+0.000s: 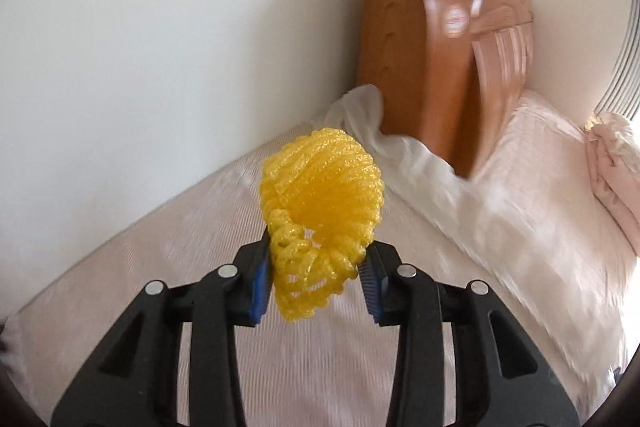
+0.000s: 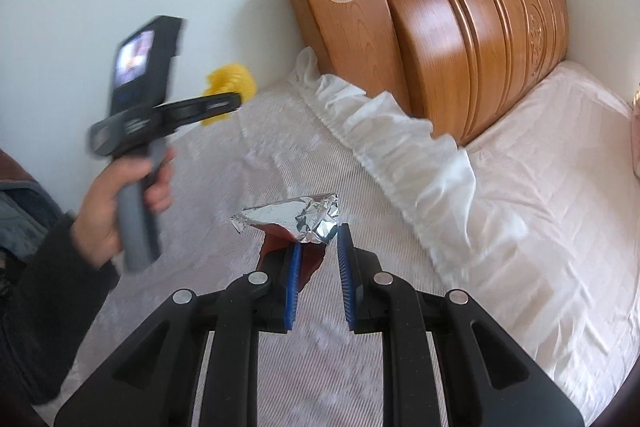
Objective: Collect trash
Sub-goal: 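Carry the yellow net and foil packet toward the green wastebasket with both tools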
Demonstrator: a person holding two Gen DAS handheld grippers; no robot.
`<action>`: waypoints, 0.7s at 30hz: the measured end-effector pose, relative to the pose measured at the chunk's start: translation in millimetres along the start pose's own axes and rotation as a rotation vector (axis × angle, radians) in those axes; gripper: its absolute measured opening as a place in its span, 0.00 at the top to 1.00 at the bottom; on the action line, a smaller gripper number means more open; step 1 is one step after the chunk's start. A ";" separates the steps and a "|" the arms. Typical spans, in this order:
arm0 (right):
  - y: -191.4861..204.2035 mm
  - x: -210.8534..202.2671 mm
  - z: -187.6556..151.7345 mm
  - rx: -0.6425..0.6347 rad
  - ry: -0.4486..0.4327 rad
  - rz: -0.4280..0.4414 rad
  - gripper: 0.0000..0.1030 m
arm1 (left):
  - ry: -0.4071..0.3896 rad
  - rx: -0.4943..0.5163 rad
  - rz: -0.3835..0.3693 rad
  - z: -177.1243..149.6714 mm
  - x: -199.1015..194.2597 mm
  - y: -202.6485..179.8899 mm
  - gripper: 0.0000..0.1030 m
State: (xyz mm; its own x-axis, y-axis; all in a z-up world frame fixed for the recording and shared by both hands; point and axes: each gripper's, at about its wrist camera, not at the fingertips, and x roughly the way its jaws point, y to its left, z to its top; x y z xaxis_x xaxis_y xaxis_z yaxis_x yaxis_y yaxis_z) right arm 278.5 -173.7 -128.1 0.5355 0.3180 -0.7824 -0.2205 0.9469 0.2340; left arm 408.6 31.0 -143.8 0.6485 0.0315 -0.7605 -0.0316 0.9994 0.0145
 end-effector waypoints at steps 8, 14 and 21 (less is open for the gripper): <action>-3.4 -61.2 -75.3 0.052 0.024 0.035 0.82 | 0.010 0.000 0.058 -103.7 -131.8 -23.6 0.64; -16.1 -112.6 -150.9 0.076 0.054 0.050 0.82 | 0.068 0.036 0.034 -189.2 -205.9 -55.6 0.64; -71.7 -184.6 -232.1 0.125 0.068 -0.082 0.82 | 0.134 0.168 -0.130 -265.3 -251.9 -132.2 0.64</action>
State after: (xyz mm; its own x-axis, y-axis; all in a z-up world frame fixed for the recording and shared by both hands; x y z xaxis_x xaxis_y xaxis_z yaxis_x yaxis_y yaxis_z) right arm 6.2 -311.2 -134.4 0.4901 0.2394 -0.8381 -0.0731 0.9695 0.2341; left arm 47.6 -112.9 -126.3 0.5317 -0.0881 -0.8423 0.1794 0.9837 0.0103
